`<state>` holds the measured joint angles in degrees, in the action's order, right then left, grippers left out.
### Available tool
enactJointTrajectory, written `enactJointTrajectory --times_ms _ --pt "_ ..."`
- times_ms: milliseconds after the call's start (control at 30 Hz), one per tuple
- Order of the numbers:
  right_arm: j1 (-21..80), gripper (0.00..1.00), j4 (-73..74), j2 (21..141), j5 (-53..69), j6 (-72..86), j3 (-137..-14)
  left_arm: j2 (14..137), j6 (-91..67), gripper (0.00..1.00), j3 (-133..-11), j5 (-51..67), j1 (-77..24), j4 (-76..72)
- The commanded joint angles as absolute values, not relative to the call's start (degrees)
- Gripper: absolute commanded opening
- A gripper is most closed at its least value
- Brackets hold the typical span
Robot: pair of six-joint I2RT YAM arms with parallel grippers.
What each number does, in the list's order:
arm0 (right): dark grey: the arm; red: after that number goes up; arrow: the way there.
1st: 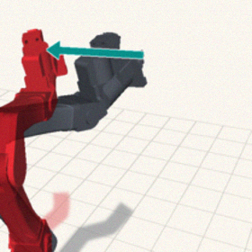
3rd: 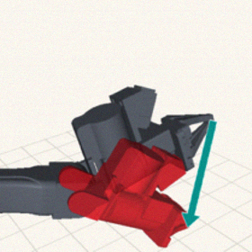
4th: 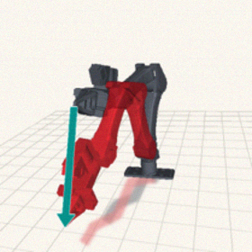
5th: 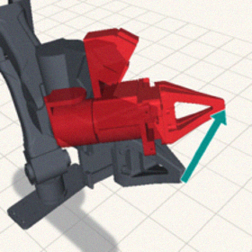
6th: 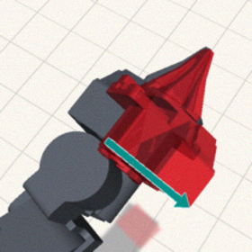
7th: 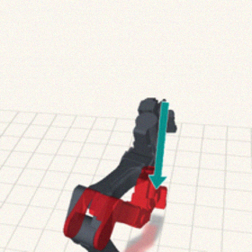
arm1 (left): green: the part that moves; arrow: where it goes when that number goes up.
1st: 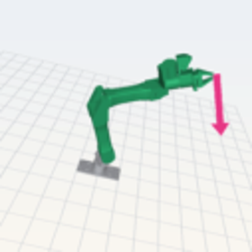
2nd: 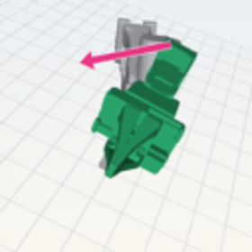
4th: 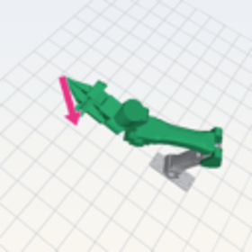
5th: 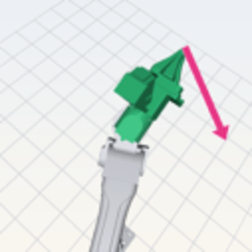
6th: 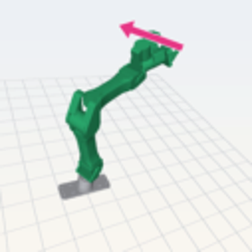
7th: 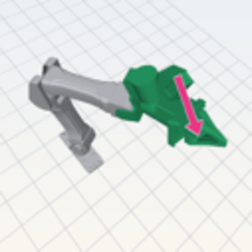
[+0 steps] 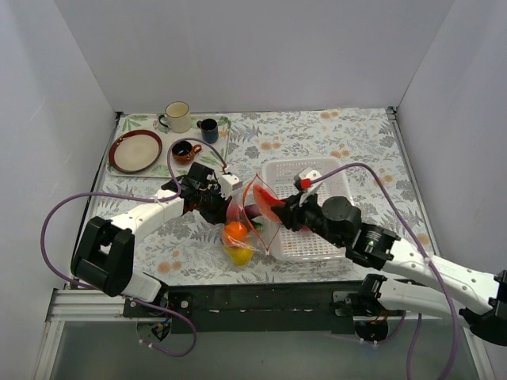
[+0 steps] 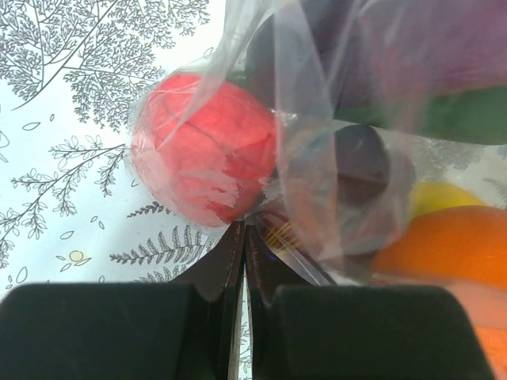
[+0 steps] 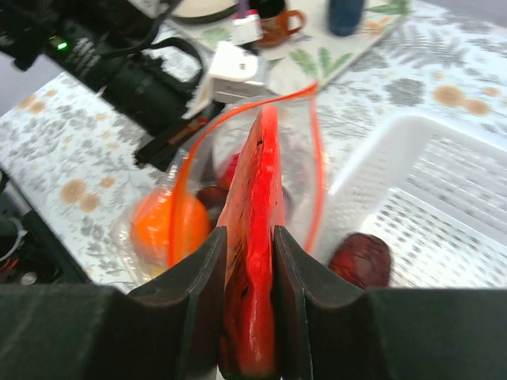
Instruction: Open the zip-top bag and remove the fake food
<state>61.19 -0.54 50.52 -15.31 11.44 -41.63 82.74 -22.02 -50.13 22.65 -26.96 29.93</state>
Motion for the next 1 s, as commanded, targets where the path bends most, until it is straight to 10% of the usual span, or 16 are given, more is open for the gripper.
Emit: enactJointTrajectory --times_ms 0,367,467,500,700,867,967 --pt "61.2 0.01 12.9 43.8 -29.3 13.3 -41.8 81.7 -21.1 0.0 -50.4 20.8 -26.9 29.7" --pt "61.3 0.06 18.6 32.3 -55.5 24.4 -39.8 81.0 -21.7 0.0 -52.5 20.2 -26.9 30.7" --pt "61.3 0.89 16.4 38.0 -53.0 19.9 -39.8 80.9 -22.1 0.0 -52.9 20.3 -26.9 30.8" --pt "61.3 0.98 17.6 40.5 -51.6 18.6 -42.9 81.0 -22.1 0.0 -53.1 20.4 -26.9 30.9" --pt "68.0 0.96 11.0 53.6 -40.9 5.7 -51.4 81.3 -22.5 0.0 -53.9 20.6 -26.9 31.2" --pt "69.5 0.47 5.9 57.3 -34.7 1.8 -51.5 81.4 -22.8 0.0 -53.8 20.7 -26.9 30.9" --pt "69.5 0.37 4.3 59.8 -30.9 1.7 -50.9 81.5 -22.9 0.0 -53.8 20.9 -26.9 31.0"
